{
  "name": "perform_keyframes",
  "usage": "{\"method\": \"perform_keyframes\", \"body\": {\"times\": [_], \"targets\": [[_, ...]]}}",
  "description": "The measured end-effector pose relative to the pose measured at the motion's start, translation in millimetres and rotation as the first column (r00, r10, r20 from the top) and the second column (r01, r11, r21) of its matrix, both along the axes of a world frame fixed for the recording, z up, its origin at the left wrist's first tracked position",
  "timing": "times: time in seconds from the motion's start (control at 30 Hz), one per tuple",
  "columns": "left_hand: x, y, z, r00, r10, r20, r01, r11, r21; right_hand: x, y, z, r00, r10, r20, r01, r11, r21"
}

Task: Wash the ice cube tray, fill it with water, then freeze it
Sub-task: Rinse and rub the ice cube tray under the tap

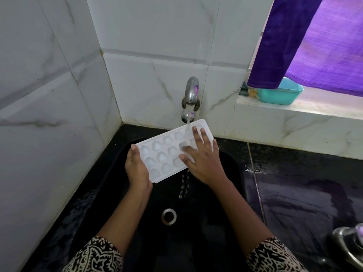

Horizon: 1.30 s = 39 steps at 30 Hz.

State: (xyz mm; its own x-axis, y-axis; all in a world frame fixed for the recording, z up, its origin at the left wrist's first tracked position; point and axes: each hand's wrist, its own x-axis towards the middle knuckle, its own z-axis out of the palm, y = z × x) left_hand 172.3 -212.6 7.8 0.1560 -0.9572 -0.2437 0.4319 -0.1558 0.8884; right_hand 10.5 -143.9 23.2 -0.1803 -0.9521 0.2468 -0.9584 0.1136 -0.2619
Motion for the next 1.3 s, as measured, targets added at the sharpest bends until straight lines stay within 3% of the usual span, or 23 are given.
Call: {"method": "perform_keyframes", "body": {"times": [0.1, 0.27, 0.4, 0.53, 0.6, 0.77, 0.97, 1.1, 1.2, 1.3], "targets": [[-4, 4, -2, 1.0, -0.013, -0.005, 0.013, 1.0, 0.003, 4, -4, 4, 0.998, -0.054, -0.011, 0.054, 0.998, -0.019], [2, -1, -2, 1.0, -0.004, -0.014, 0.004, 1.0, 0.001, 8, -2, -4, 0.999, 0.021, 0.037, -0.022, 1.0, 0.017], [0, 4, -6, 1.0, -0.019, -0.012, 0.019, 1.0, 0.008, 6, -5, 0, 0.998, -0.057, 0.037, 0.059, 0.997, -0.045], [-3, 2, -2, 0.999, -0.007, -0.042, 0.007, 1.0, 0.013, 17, -5, -6, 1.0, 0.004, 0.01, -0.004, 1.0, 0.028], [0, 1, -2, 0.999, 0.014, -0.033, -0.014, 1.0, -0.004, 9, 1, -5, 0.994, 0.017, 0.109, -0.017, 1.0, -0.004], [4, 2, -2, 0.998, 0.022, -0.056, -0.022, 1.0, 0.005, -12, 20, 2, 0.951, -0.097, 0.295, 0.15, 0.975, -0.163], [2, 0, 0, 0.998, 0.012, -0.063, -0.012, 1.0, -0.006, -1, 21, -9, 0.99, 0.021, 0.142, -0.002, 0.991, -0.132], [3, 1, 0, 0.998, 0.007, -0.056, -0.007, 1.0, -0.005, 11, 10, -11, 0.997, -0.04, 0.06, 0.042, 0.998, -0.043], [7, -1, 3, 0.998, 0.032, -0.051, -0.033, 0.999, -0.029, 14, 8, -13, 0.999, 0.036, 0.023, -0.035, 0.999, -0.02], [9, -1, 3, 0.999, 0.035, -0.041, -0.037, 0.998, -0.052, 8, 9, -11, 1.0, 0.005, -0.003, -0.005, 1.0, -0.027]]}}
